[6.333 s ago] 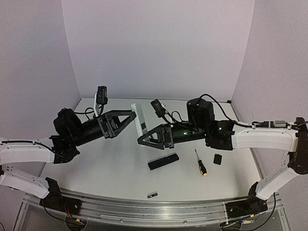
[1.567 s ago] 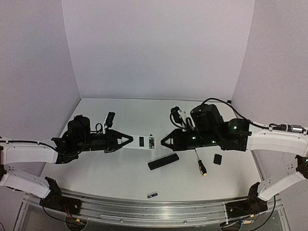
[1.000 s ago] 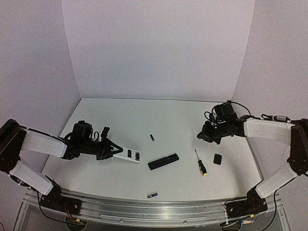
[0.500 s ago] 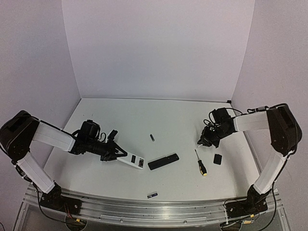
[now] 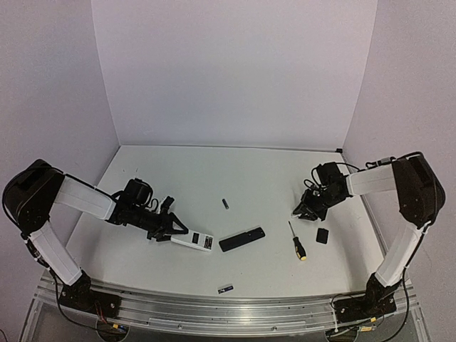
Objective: Unload the batteries from the remote control
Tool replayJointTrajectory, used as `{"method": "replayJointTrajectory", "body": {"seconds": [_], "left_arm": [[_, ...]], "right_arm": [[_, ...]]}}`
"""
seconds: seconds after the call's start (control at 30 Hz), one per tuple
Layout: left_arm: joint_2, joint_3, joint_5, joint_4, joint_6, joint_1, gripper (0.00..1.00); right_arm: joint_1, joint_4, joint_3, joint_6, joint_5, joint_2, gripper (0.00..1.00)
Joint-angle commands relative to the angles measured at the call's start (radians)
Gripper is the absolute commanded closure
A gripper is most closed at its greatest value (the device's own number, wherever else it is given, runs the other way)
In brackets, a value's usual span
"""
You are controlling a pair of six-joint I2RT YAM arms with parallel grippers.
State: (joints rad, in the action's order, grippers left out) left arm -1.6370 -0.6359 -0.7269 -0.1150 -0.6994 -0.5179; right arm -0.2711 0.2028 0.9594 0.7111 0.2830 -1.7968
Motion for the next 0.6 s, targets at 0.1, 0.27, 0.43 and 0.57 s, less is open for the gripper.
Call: {"method": "replayJointTrajectory", "body": {"seconds": [0.1,0.27,0.43,0.57], "left_arm": [[0.069,-0.067,0.180,0.193,0.081,0.002,0.39],[0.119,-0.056,0.192,0.233,0.092,0.002,0.24],[0.183,-0.031,0.220,0.266,0.084,0.002,0.03],[0.242,-0.037,0.269,0.310,0.083,0.002,0.00]], "right_arm": [[0.010,-0.004,-0.045,0.014,-0.033,0.072,0.66],[0.011,0.011,-0.062,0.013,-0.059,0.114,0.54],[0.011,0.036,-0.069,0.001,-0.072,0.156,0.40],[0.011,0.089,-0.068,-0.029,-0.083,0.202,0.28]]}}
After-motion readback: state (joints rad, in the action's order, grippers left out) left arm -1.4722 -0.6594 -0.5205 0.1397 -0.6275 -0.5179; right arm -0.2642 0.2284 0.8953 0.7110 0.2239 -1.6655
